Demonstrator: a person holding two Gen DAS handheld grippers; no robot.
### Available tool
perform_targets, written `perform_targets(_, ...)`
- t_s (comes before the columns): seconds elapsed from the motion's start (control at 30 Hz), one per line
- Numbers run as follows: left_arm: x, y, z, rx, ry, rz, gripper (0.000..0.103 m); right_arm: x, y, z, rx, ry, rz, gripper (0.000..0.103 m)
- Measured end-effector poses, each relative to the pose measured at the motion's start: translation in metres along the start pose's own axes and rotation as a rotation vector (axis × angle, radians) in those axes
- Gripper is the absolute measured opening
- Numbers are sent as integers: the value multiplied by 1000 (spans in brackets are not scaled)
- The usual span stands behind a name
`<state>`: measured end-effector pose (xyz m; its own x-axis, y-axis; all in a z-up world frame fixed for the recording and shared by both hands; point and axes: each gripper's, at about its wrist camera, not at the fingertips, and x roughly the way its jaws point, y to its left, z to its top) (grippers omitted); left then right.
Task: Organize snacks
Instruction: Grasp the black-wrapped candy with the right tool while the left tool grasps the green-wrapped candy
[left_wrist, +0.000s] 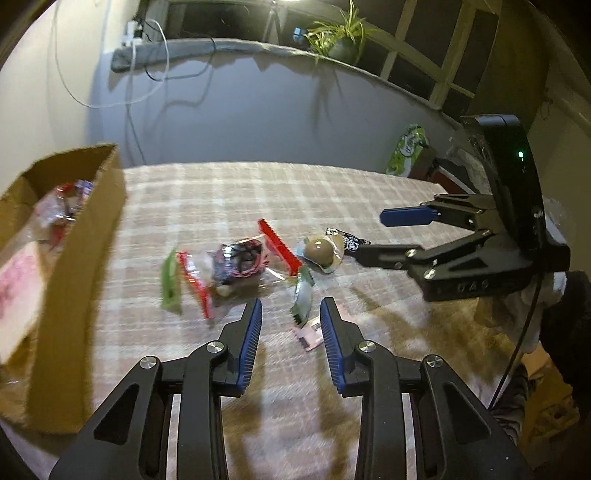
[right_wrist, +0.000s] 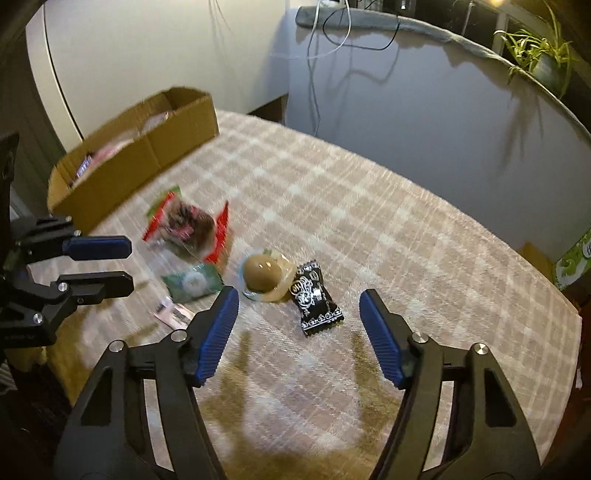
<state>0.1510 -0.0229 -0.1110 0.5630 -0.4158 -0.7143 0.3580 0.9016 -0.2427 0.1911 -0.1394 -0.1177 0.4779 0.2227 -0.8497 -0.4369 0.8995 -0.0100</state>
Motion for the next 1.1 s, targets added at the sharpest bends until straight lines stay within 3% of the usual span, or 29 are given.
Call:
perform_targets(0.23, 22, -19, 1, 62, 41, 25, 31, 15, -4, -5, -34, 17, -15, 71)
perform_targets(0.53, 34, -23, 7, 50, 66, 45, 31, 31, -8, -6, -21, 28, 19, 64)
perform_targets(0.6, 36, -23, 7, 47, 70, 40, 21, 31, -8, -6, -24, 25, 16, 62)
perform_targets(0.8, 39, -27, 6, 65, 66, 52, 9, 33, -8, -5, -25, 18, 6, 50)
perform_targets(0.9, 38, -27, 5, 67, 56, 54, 7, 33, -3, -5, -45, 22, -4, 38)
perform_targets(0.93, 38, -27, 5, 68, 54, 54, 6, 32, -1, -5, -48, 23, -5, 28)
perform_targets(1.1, 36, -29, 3, 71, 41, 58, 4, 32, 0, -5, -44, 30, -5, 26)
